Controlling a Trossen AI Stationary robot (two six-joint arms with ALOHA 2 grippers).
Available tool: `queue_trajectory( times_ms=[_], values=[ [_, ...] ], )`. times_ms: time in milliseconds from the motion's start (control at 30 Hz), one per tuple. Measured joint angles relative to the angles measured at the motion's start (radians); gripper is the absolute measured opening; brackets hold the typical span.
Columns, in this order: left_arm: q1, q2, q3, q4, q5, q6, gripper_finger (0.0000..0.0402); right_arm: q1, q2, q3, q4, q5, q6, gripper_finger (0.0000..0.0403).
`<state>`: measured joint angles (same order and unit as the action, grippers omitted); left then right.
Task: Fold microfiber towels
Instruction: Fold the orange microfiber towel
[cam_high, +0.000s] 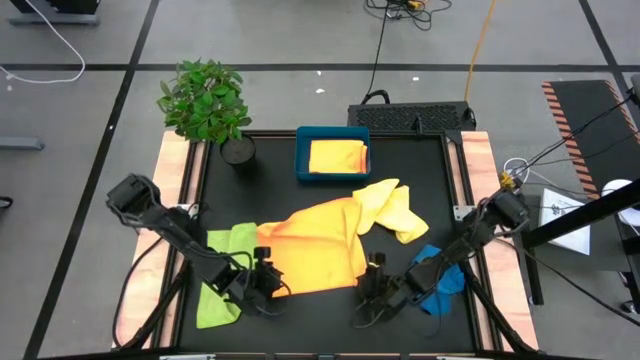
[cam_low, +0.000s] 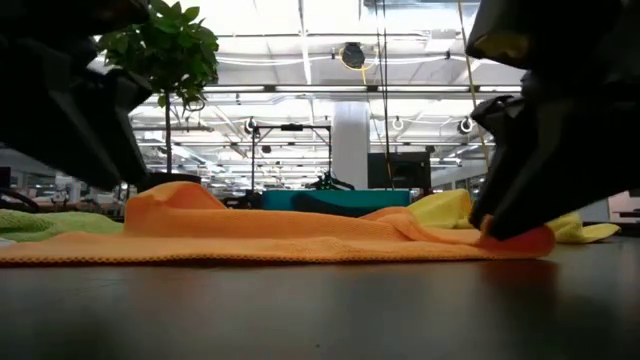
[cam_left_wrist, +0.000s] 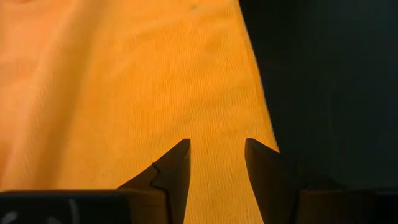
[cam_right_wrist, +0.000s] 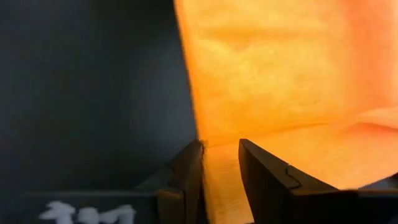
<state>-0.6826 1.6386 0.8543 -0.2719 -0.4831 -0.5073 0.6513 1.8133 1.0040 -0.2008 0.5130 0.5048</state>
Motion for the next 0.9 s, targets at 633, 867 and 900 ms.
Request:
queue_trajectory(
  times_ms=[633, 867, 900],
  values=[
    [0.0, 0.113, 0.001, 0.017, 0.108, -0.049, 0.0152, -0.008, -0.024, 0.001, -0.093, 0.047, 0.124, 0.0007],
    [0.001, 0.114, 0.001, 0.014, 0.117, -0.049, 0.0152, 0.044, -0.079, 0.001, -0.326, 0.146, 0.411, 0.0001],
    [0.001, 0.114, 0.001, 0.014, 0.117, -0.049, 0.0152, 0.053, -0.086, 0.001, -0.367, 0.151, 0.459, 0.0001]
  ],
)
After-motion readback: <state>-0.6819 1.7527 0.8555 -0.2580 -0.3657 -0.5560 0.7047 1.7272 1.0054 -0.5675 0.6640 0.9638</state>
